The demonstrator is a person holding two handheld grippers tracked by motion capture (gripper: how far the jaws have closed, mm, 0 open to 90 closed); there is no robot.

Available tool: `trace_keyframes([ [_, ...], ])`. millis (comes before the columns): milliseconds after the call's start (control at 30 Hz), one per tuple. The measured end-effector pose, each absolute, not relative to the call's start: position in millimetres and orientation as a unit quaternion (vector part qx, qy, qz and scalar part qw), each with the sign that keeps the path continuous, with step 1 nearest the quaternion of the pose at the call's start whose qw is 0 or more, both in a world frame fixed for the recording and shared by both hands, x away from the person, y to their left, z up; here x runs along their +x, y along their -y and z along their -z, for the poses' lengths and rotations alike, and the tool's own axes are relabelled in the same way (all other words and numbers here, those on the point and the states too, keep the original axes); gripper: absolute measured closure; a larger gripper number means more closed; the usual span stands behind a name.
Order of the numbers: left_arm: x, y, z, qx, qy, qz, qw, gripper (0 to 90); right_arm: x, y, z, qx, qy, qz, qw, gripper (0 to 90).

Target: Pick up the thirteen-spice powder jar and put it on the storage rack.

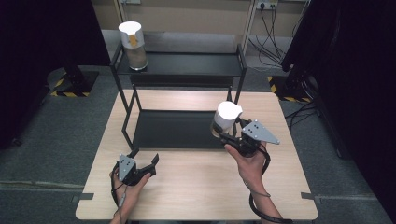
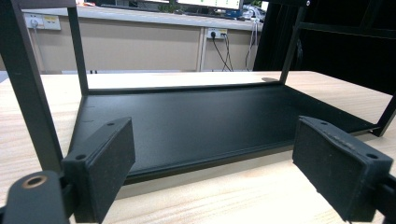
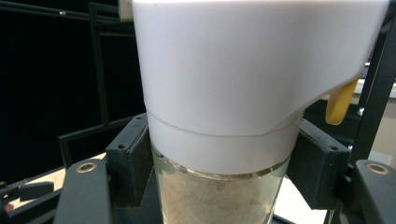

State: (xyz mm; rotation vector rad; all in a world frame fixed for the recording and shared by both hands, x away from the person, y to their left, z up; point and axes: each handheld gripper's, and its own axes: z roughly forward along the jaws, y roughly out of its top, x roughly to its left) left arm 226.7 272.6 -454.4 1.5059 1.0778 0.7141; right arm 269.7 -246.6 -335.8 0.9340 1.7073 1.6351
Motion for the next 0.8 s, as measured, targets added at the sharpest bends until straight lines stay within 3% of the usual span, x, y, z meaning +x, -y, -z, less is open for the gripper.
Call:
trace_keyframes([
  [800,227.0,-273.2,454.2,0.635,-0.456,-0.299,0.547,12.4,290.8,237.6,305.0,0.352,-0.629,-0.621,0.308,31.2],
])
